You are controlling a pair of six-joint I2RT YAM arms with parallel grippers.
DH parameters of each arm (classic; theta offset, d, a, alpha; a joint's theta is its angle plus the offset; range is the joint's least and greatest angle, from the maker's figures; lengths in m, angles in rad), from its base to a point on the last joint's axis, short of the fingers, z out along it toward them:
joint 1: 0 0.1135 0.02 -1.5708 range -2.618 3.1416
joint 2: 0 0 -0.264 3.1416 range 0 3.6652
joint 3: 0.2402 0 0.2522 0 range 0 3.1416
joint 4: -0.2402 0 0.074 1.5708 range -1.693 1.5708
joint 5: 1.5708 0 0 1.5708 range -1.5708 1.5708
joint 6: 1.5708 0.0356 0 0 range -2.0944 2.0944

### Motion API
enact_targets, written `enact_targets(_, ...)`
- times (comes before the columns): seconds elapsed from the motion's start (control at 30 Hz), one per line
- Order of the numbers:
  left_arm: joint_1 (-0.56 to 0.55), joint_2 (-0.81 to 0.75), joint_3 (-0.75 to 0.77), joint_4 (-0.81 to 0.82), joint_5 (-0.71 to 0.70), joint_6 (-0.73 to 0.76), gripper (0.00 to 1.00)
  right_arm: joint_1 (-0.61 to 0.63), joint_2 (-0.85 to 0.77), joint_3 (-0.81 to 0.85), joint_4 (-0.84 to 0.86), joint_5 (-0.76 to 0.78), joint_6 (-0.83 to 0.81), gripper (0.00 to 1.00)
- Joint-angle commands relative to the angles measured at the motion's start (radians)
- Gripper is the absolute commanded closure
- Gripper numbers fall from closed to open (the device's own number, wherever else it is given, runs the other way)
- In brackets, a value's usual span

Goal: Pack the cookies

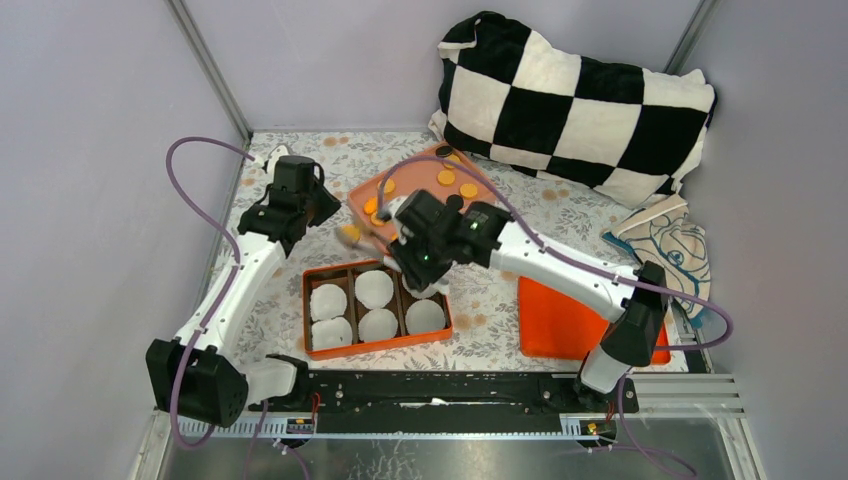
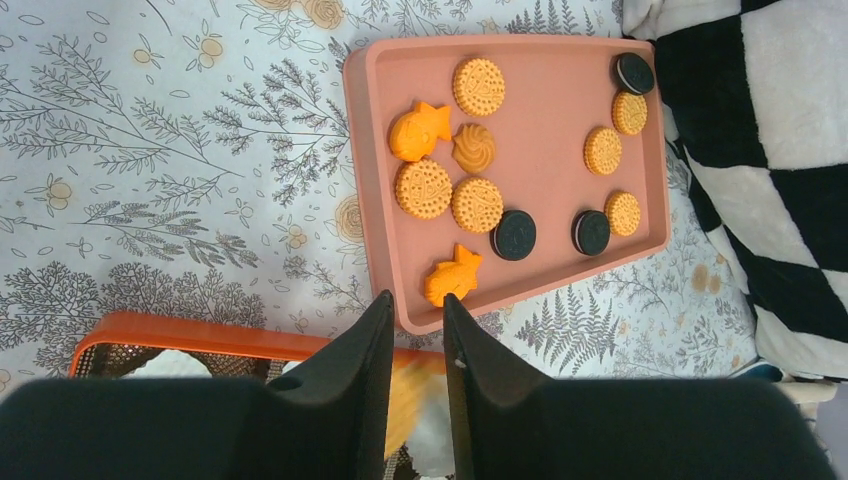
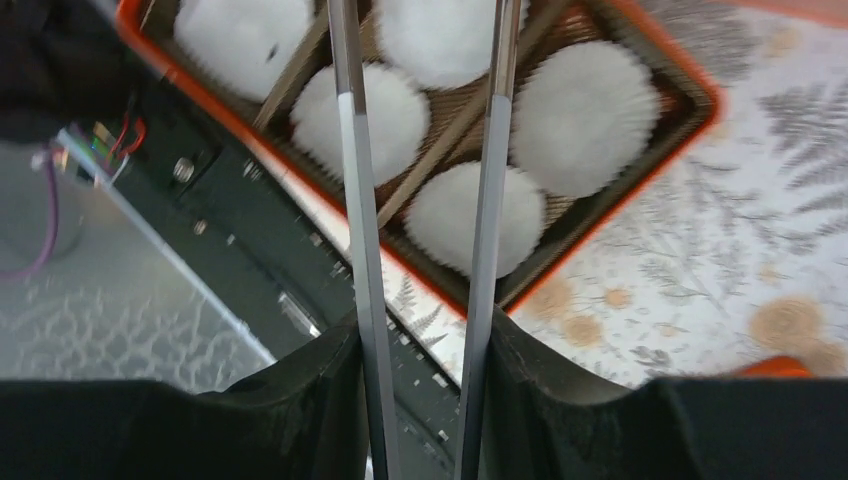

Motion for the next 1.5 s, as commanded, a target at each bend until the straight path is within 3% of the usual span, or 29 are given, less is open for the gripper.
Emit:
enact_targets(0.0,0.014,-0.019,0.024,0.003,0.034,-0.007,0.71,0.091,0.022,-0.005,-0.021,-0.062,-0.007,0.98)
enact_targets(0.23,0.018,-0.049,0.026,-0.018,-0.002,0.005,0.71,0.167,0.101,-0.01,0.007,-0.101,-0.011,0.98)
enact_targets(0.8,0.074,-0.041,0.011,-0.012,0.035,0.021,0.71,0.176,0.262,0.083,0.057,-0.135,-0.041,0.92)
enact_targets(0.93,0.076,-0.036,0.008,-0.011,0.035,0.027,0.71,0.176,0.264,0.092,0.057,-0.115,-0.041,0.62)
enact_targets(1.03,0.077,-0.03,0.005,-0.009,0.048,0.035,0.71,0.176,0.255,0.089,0.064,-0.101,-0.045,0.49)
enact_targets(1.23,0.079,-0.026,0.007,-0.003,0.066,0.042,0.71,0.176,0.256,0.098,0.064,-0.095,-0.05,0.45)
enact_targets(1.37,0.08,-0.033,0.006,-0.004,0.066,0.046,0.71,0.176,0.228,0.091,0.064,-0.011,-0.049,0.51)
enact_targets(1.47,0.08,-0.033,0.006,-0.003,0.07,0.045,0.71,0.176,0.211,0.065,0.07,0.03,-0.06,0.36)
